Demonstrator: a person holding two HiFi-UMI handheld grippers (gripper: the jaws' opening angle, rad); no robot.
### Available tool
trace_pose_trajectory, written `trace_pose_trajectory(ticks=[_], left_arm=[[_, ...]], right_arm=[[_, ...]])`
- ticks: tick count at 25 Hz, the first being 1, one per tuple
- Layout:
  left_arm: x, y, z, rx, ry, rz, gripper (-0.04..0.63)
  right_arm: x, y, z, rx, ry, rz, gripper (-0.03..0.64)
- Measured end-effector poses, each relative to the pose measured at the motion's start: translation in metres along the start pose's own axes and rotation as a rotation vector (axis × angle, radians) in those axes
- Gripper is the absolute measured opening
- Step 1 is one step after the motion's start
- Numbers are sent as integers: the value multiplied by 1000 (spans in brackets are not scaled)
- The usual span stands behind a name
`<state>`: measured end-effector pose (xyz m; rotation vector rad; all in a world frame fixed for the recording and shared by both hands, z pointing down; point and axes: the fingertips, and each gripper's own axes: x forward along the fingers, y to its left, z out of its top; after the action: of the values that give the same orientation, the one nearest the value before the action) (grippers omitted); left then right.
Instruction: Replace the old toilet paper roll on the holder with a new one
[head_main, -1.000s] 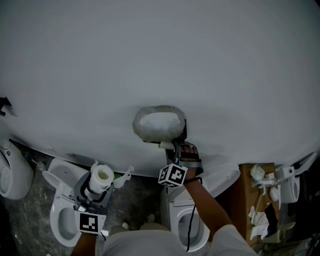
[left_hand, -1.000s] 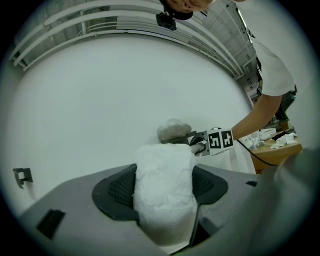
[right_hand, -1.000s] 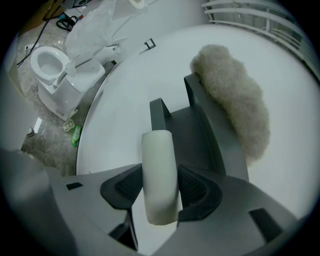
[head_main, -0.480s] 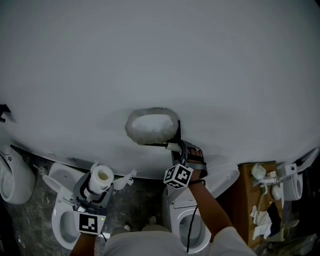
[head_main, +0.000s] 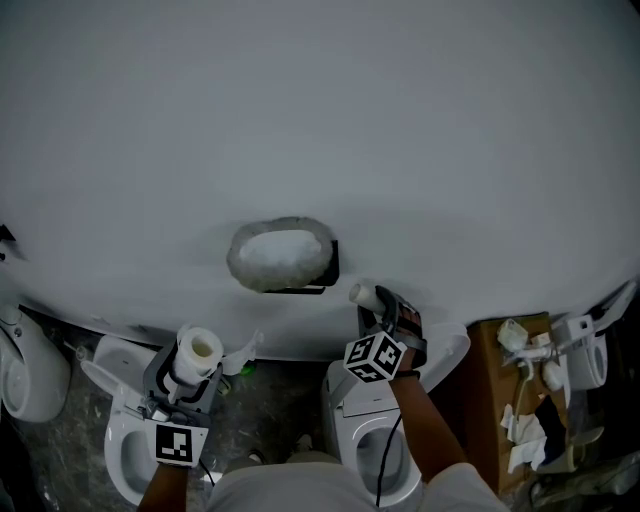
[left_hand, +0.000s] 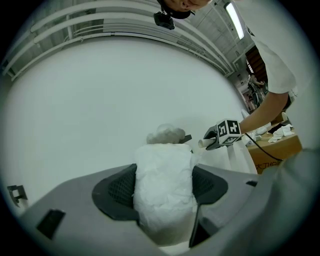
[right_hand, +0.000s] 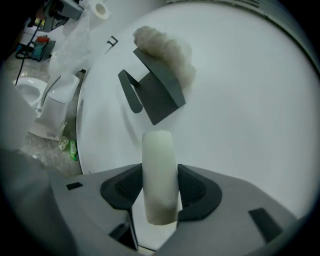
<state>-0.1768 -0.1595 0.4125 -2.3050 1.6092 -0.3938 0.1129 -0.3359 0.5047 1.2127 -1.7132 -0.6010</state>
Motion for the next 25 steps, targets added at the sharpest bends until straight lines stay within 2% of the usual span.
trace_pose_trajectory(ticks=[4,8,17,21,25], left_arm=[[10,-3,9,40,-19,-9,299],[20,-12,21,148,-31,-47,299],[45,-37,48,232,-55,-84,299],[61,-54,60,269,-72,-118,299],[76,-80,61,249,-142,-168,299]], right_arm=[[-15,-10,-11,93,-13,-6,204],[-34,-17,-16,215,-33,-8,204],[-79,-27,-19,581,-114,31,204],[-92,-24,-26,694,-139,50,204],[-104,-24,-36,780,-154,69,204]])
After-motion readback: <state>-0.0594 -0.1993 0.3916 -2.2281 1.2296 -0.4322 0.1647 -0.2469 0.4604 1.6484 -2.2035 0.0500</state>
